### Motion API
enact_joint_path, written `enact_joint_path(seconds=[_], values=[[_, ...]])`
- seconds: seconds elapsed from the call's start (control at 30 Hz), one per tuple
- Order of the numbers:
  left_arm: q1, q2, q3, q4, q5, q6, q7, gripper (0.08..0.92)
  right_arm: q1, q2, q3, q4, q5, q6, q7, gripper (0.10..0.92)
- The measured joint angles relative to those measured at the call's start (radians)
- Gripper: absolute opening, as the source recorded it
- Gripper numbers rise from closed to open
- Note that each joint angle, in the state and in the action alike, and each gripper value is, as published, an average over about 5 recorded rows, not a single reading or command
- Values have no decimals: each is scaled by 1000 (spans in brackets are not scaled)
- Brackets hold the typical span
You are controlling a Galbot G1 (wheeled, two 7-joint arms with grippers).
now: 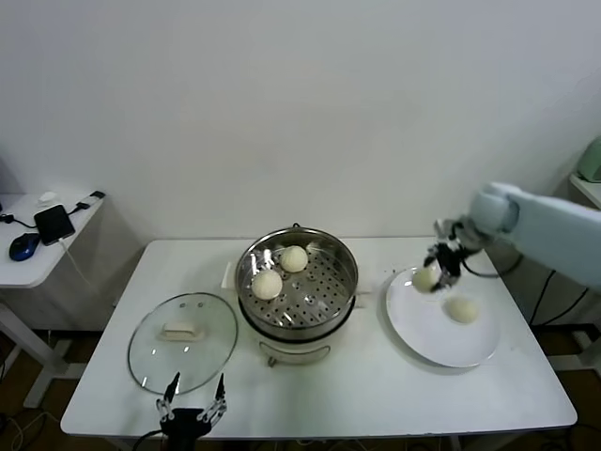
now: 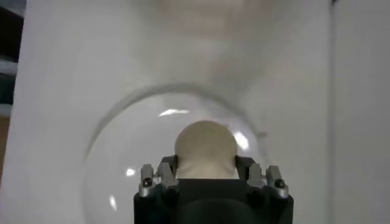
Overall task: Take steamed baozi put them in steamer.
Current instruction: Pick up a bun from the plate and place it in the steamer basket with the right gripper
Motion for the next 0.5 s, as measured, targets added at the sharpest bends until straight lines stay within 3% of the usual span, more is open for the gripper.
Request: enact_joint_path(seconds=[0.2,0.5], values=[[-6,-3,6,-3,1,4,0,823,117,157,-19,71,8,150,-18,639],[-5,-5,-4,-5,2,6,-2,823,90,316,-40,145,-108,355,3,636]])
